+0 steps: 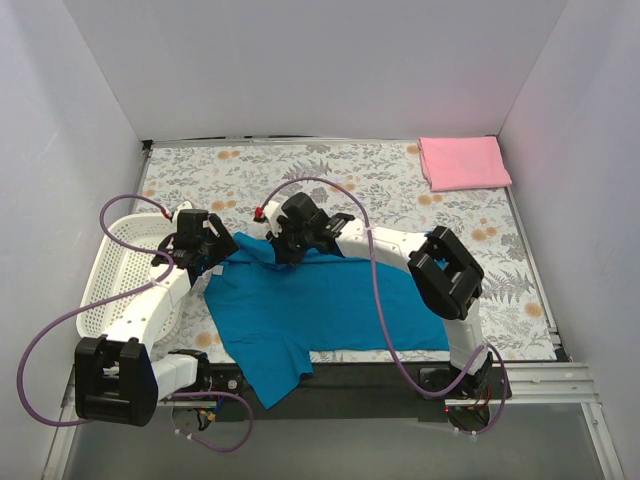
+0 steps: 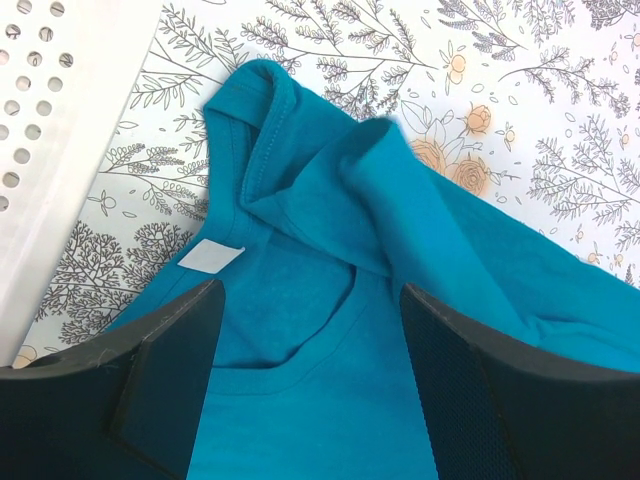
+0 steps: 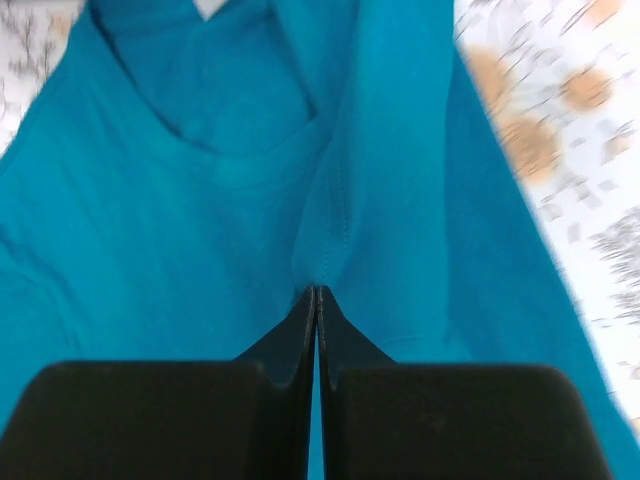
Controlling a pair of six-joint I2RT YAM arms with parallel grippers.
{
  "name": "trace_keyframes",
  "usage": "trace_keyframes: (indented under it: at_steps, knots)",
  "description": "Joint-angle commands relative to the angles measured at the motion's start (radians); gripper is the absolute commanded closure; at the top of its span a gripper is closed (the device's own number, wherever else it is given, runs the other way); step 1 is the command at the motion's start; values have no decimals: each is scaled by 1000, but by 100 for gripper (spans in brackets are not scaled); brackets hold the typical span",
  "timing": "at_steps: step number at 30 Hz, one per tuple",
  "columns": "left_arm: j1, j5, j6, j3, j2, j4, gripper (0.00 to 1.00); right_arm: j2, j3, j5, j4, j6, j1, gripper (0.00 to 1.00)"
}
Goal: Fold and stack the t-shirts
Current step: Fold the tshirt
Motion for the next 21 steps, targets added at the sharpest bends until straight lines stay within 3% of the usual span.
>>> trace_keyframes:
  at_steps: [1,10,21]
  knots:
    - [-4,-19,1,-7,-32,16,31,-44,-44,-17,8,13,16,99]
    - [-4,39,19,8,25,43,33,11,-4,248,25,51,1,99]
    - [-4,139,44,186,245,79,31,80,79,138,25,85,-108,96]
